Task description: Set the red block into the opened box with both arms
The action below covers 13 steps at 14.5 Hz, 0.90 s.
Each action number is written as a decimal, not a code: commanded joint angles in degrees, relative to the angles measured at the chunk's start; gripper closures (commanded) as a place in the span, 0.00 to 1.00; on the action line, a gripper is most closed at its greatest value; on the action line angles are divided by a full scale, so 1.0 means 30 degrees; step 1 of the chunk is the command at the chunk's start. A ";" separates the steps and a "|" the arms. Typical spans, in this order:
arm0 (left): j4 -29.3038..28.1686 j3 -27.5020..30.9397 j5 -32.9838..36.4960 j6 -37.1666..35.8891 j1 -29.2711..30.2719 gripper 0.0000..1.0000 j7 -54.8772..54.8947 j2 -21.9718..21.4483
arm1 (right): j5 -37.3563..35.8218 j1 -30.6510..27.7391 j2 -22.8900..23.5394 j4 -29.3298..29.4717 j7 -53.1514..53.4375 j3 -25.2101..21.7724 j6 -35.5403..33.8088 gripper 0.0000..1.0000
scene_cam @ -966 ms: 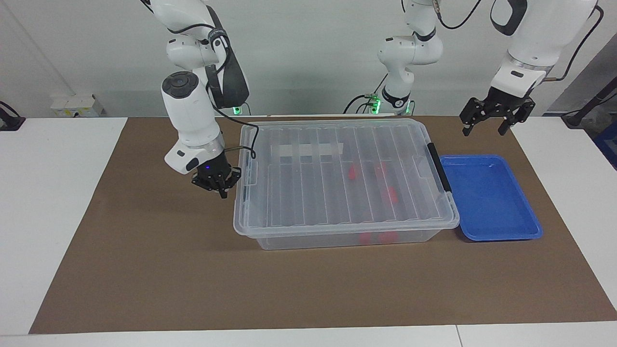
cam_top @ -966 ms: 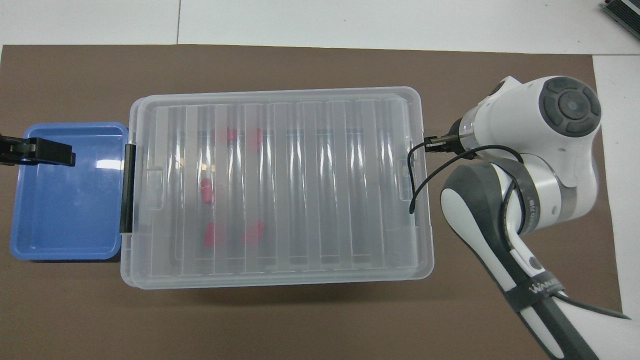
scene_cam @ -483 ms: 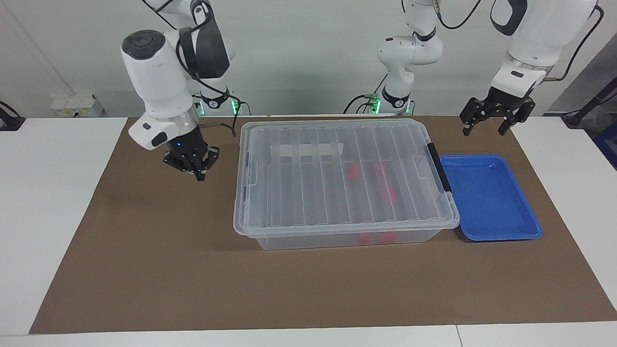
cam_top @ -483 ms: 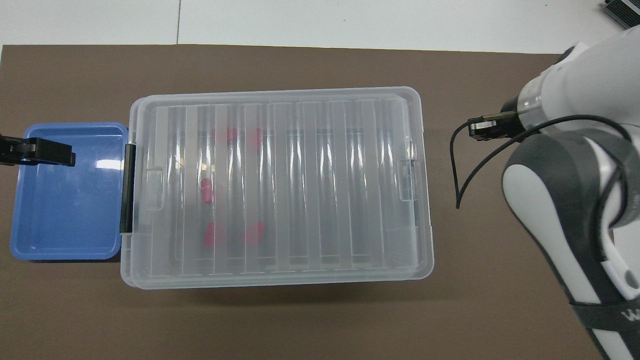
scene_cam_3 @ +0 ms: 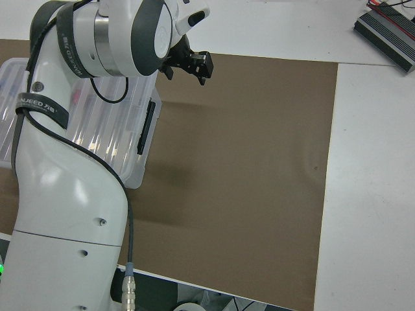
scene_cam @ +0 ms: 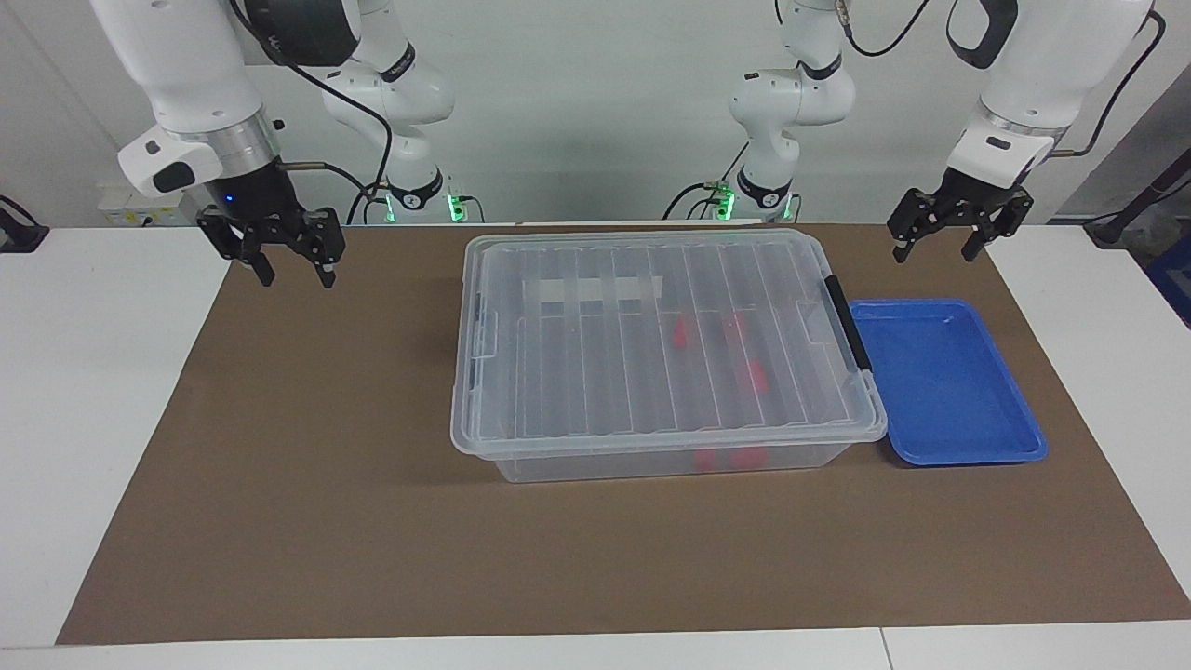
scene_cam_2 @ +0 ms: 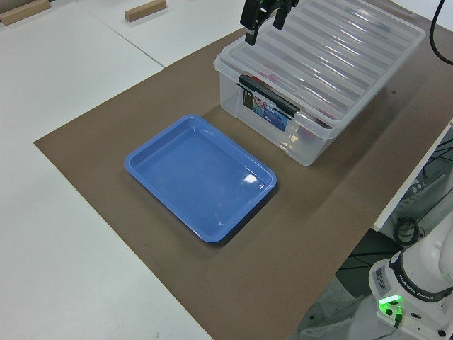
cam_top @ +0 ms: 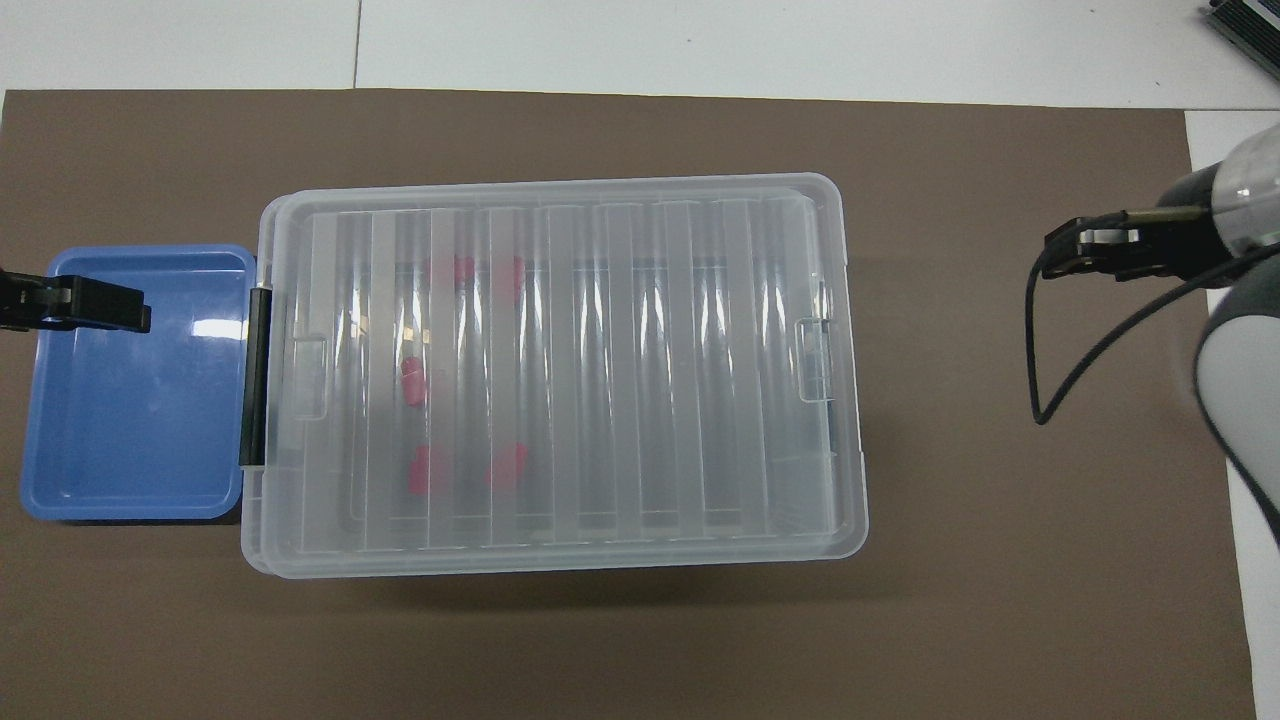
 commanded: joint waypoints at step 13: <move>-0.0212 0.0097 -0.0285 -0.0248 -0.0014 0.00 -0.0179 -0.0328 | -0.0316 -0.1463 -0.2394 -0.1910 -0.1433 0.0121 -0.2249 0.00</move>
